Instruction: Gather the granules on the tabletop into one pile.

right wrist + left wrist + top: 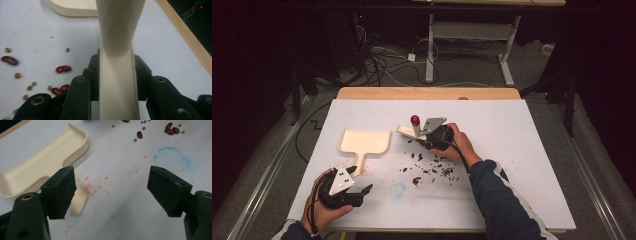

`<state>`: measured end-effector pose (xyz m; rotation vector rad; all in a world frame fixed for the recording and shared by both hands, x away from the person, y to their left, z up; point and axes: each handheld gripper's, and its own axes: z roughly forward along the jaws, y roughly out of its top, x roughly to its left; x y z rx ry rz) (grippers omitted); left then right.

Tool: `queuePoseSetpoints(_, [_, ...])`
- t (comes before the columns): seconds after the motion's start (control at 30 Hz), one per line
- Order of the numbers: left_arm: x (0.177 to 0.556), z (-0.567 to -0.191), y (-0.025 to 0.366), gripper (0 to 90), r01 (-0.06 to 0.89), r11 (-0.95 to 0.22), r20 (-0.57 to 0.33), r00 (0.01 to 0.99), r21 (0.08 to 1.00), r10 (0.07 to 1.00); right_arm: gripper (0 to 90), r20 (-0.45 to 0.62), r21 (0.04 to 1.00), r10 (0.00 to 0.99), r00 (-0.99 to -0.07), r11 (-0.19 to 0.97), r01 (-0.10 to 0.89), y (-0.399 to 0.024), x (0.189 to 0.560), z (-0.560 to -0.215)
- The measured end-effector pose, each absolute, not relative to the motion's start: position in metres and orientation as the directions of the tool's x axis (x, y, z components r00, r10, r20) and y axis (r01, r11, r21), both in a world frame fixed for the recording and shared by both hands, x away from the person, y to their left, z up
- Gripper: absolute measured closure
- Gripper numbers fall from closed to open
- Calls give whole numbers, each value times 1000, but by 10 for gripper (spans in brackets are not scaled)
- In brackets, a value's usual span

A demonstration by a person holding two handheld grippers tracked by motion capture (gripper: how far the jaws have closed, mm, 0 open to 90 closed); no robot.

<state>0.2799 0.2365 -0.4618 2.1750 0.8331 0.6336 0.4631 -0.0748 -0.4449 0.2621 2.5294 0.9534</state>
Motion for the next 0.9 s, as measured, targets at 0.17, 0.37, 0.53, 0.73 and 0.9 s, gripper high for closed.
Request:
queuePoseSetpoints(0.17, [278,-462,240,220,383,-525,161,672,760,723,664,-319,651,217,-923,758,-47,-82,454,-443])
queuePoseSetpoints(0.37, [280,-465,241,220,405,-524,146,671,749,727,662,-284,665,154,-946,743,-78,-99,438,-444])
queuePoseSetpoints(0.53, [278,-465,240,220,402,-528,152,670,748,727,663,-258,689,140,-956,720,-81,-112,429,-444])
queuePoseSetpoints(0.73, [275,-464,240,220,400,-531,158,669,747,726,661,-262,673,99,-960,732,-108,-115,417,-442])
queuePoseSetpoints(0.9, [275,-464,239,219,393,-537,159,679,746,717,664,-246,681,87,-965,724,-108,-121,416,-438])
